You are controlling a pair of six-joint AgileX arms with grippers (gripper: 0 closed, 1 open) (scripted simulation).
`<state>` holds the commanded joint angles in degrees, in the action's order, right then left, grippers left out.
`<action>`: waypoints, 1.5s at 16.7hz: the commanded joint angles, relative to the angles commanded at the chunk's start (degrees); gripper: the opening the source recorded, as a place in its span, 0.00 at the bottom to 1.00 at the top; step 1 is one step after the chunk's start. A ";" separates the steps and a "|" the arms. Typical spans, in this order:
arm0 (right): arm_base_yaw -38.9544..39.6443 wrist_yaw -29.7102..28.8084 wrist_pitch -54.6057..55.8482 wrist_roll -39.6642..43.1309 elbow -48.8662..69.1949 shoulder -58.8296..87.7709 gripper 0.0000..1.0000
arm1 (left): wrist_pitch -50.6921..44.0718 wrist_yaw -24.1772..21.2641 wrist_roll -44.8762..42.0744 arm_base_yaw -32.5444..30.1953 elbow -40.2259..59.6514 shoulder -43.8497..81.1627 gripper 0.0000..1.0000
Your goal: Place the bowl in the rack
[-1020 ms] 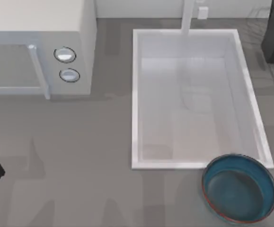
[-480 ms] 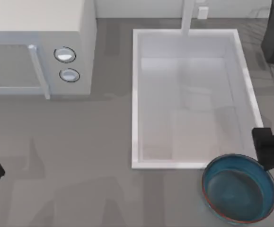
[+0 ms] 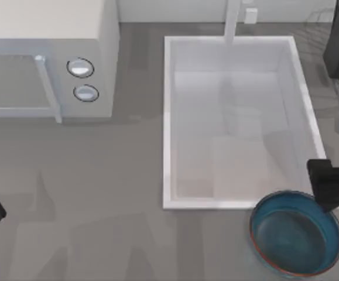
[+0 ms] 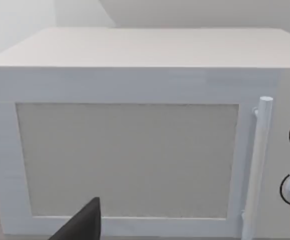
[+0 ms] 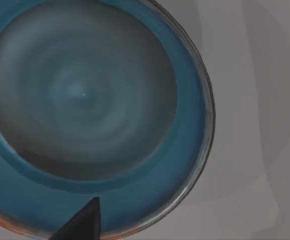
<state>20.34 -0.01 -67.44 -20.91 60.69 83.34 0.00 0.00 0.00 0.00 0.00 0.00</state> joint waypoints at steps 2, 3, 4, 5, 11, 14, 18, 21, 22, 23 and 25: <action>0.06 -0.01 3.29 -0.01 -2.30 1.00 1.00 | 0.00 0.00 0.00 0.00 0.00 0.00 1.00; 0.13 -0.01 5.82 -0.04 -3.91 1.82 1.00 | 0.00 0.00 0.00 0.00 0.00 0.00 1.00; 0.19 -0.01 8.78 -0.09 -5.76 2.83 1.00 | 0.00 0.00 0.00 0.00 0.00 0.00 1.00; 0.22 -0.01 11.96 -0.17 -7.72 3.91 1.00 | 0.00 0.00 0.00 0.00 0.00 0.00 1.00; 0.44 0.00 23.66 -0.47 -15.61 7.96 1.00 | 0.00 0.00 0.00 0.00 0.00 0.00 1.00; 0.44 0.00 23.69 -0.47 -15.63 7.97 1.00 | 0.00 0.00 0.00 0.00 0.00 0.00 1.00; 0.44 0.00 23.69 -0.47 -15.63 7.97 0.70 | 0.00 0.00 0.00 0.00 0.00 0.00 1.00; 0.44 0.00 23.69 -0.47 -15.63 7.97 0.47 | 0.00 0.00 0.00 0.00 0.00 0.00 1.00; 0.44 0.00 23.69 -0.47 -15.63 7.97 0.40 | 0.00 0.00 0.00 0.00 0.00 0.00 1.00; 0.44 0.00 23.69 -0.47 -15.63 7.97 0.32 | 0.00 0.00 0.00 0.00 0.00 0.00 1.00; 0.44 0.00 23.69 -0.47 -15.63 7.97 0.17 | 0.00 0.00 0.00 0.00 0.00 0.00 1.00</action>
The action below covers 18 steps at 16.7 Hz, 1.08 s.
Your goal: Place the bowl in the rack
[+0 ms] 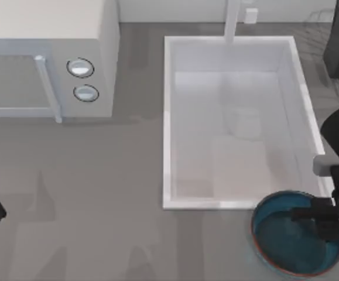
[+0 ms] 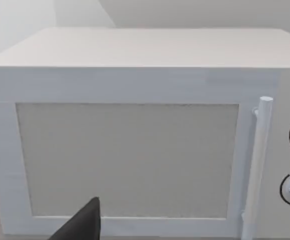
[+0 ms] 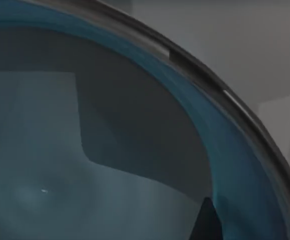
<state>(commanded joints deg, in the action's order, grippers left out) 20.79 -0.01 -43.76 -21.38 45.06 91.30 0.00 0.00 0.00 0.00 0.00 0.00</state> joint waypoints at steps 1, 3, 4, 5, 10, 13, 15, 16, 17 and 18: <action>0.00 0.00 0.00 0.00 0.00 0.00 0.10 | 0.00 0.00 0.00 0.00 0.00 0.00 1.00; 0.00 0.00 0.00 0.00 0.00 0.00 0.00 | 0.00 0.00 0.00 0.00 0.00 0.00 1.00; 0.00 0.00 0.00 0.00 0.00 0.00 0.00 | 0.00 0.00 0.00 0.00 0.00 0.00 1.00; 0.00 0.00 0.00 0.00 0.00 0.00 0.00 | 0.00 0.00 0.00 0.00 0.00 0.00 1.00; 0.00 0.00 0.00 0.00 0.00 0.00 0.00 | 0.00 0.00 0.00 0.00 0.00 0.00 1.00; 0.04 -0.06 -0.88 -0.01 0.86 -0.07 0.00 | 0.00 0.00 0.00 0.00 0.00 0.00 1.00; 0.10 -0.06 -4.12 -0.06 4.01 -0.15 0.00 | 0.00 0.00 0.00 0.00 0.00 0.00 1.00; 0.10 -0.07 -6.63 -0.10 6.42 -0.28 0.00 | 0.00 0.00 0.00 0.00 0.00 0.00 1.00; 0.08 -0.06 -9.77 -0.13 9.34 -0.49 0.00 | 0.00 0.00 0.00 0.00 0.00 0.00 1.00; 0.04 -0.06 -13.49 -0.14 12.57 -0.81 0.00 | 0.00 0.00 0.00 0.00 0.00 0.00 1.00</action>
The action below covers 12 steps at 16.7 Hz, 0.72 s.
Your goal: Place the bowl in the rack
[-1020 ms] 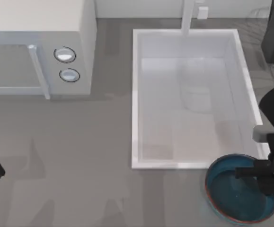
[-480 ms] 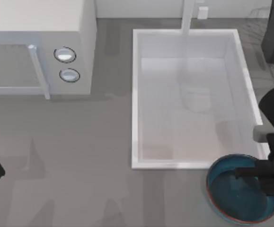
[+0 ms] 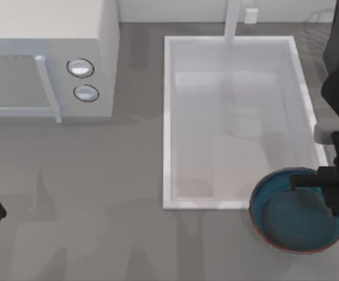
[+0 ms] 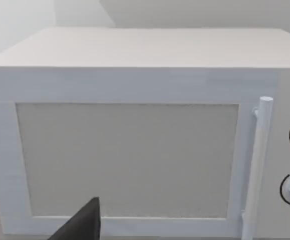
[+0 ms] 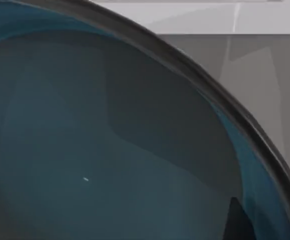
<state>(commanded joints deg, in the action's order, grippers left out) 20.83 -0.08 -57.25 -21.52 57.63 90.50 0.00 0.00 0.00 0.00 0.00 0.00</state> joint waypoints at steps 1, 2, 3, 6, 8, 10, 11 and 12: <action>-0.05 0.00 -4.29 0.01 3.44 -0.41 0.00 | 0.00 0.00 0.00 0.00 0.00 0.00 1.00; -0.10 0.01 -9.00 0.06 6.96 -0.90 0.00 | 0.00 0.00 0.00 0.00 0.00 0.00 1.00; -0.15 0.01 -13.80 0.13 10.48 -1.45 0.00 | 0.00 0.00 0.00 0.00 0.00 0.00 1.00; -0.36 0.01 -25.80 0.44 20.17 -3.38 0.00 | 0.00 0.00 0.00 0.00 0.00 0.00 1.00; -0.53 0.01 -30.84 0.67 25.06 -4.77 0.00 | 0.00 0.00 0.00 0.00 0.00 0.00 1.00; -0.66 0.01 -33.49 0.84 27.71 -5.77 0.00 | 0.00 0.00 0.00 0.00 0.00 0.00 1.00; -0.69 0.01 -33.95 0.88 28.17 -5.98 0.00 | 0.00 0.00 0.00 0.00 0.00 0.00 1.00; -0.69 0.01 -33.95 0.88 28.17 -5.98 0.00 | 0.00 0.00 0.00 0.00 0.00 0.00 1.00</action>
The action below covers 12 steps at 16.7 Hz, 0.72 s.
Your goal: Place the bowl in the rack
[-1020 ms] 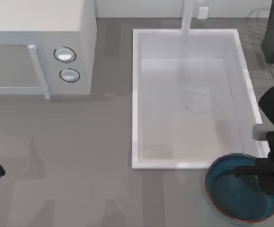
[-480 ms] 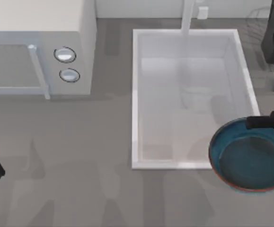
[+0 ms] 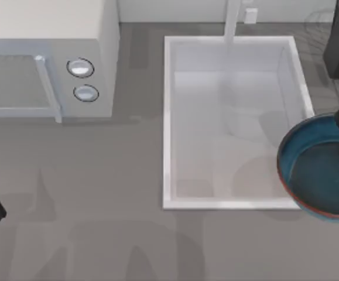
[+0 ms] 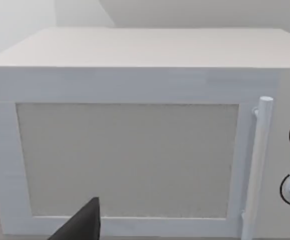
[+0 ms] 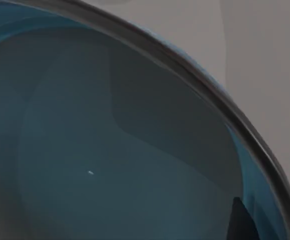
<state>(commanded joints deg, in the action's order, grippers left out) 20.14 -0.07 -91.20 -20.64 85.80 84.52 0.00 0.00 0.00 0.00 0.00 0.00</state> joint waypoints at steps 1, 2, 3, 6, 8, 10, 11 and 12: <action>0.00 0.00 0.00 0.00 0.00 0.00 0.00 | 0.00 0.00 0.00 0.00 0.00 0.00 1.00; 0.00 0.00 0.00 0.00 0.00 0.00 0.00 | 0.00 0.00 0.00 0.00 0.00 0.00 1.00; 0.25 0.03 0.14 -0.07 -0.15 0.19 0.00 | 0.00 0.00 0.00 0.00 0.00 0.00 1.00; -1.33 1.01 1.81 0.26 -0.66 -0.06 0.00 | 0.00 0.00 0.00 0.00 0.00 0.00 1.00; -4.56 3.06 5.65 1.03 -1.60 -0.90 0.00 | 0.00 0.00 0.00 0.00 0.00 0.00 1.00; -9.13 6.01 11.66 2.32 -2.75 -2.59 0.00 | 0.00 0.00 0.00 0.00 0.00 0.00 1.00; -11.82 7.73 15.51 3.18 -3.35 -3.81 0.00 | 0.00 0.00 0.00 0.00 0.00 0.00 1.00; -14.73 9.57 19.89 4.17 -3.95 -5.26 0.00 | 0.00 0.00 0.00 0.00 0.00 0.00 1.00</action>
<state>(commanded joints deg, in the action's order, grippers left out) 5.41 9.51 -71.30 -16.46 81.85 79.26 0.00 0.00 0.00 0.00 0.00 0.00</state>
